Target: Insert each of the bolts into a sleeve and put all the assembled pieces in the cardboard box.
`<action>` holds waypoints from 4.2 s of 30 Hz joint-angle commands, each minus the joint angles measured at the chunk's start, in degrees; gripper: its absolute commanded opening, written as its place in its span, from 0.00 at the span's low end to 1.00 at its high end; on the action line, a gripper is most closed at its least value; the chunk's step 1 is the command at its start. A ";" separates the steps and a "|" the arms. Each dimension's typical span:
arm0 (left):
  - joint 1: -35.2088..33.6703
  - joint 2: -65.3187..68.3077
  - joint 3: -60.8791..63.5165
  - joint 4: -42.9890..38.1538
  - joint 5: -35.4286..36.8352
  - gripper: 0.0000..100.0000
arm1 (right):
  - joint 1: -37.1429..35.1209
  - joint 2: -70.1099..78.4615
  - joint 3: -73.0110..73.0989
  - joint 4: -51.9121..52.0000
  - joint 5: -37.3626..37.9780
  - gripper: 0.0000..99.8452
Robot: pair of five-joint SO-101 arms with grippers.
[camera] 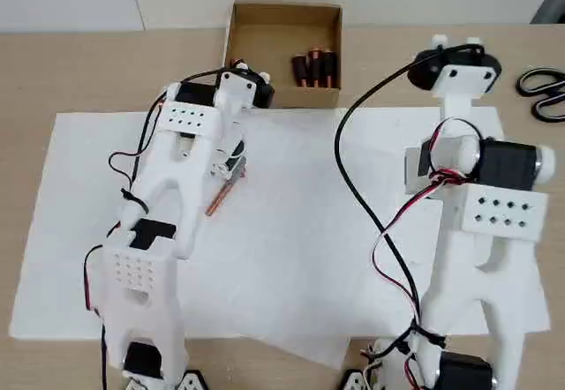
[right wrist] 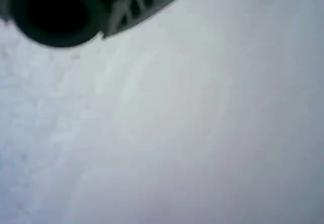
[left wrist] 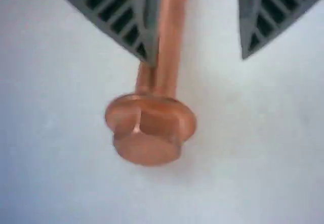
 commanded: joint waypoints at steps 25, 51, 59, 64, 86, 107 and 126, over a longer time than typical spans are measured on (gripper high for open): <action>1.85 5.45 -7.78 0.26 0.26 0.11 | -0.31 -1.45 0.35 -2.24 -0.70 0.00; 2.37 11.16 -13.14 2.64 2.73 0.01 | -0.31 -1.45 0.44 -2.07 -0.70 0.00; 4.84 10.20 -24.66 7.65 4.40 0.01 | -0.40 -1.45 0.26 -2.24 -0.70 0.00; 8.18 1.41 -22.81 7.65 5.54 0.01 | -0.48 -1.98 0.18 -2.24 -0.70 0.00; 7.38 -39.30 3.82 7.47 5.80 0.01 | -13.76 -33.45 33.32 -39.60 -0.26 0.00; 7.56 -43.52 10.59 2.20 9.93 0.01 | -14.90 -35.47 60.31 -60.09 -9.67 0.00; 7.56 -49.58 2.77 -3.78 32.09 0.01 | -21.41 -80.57 95.65 -74.68 -7.56 0.01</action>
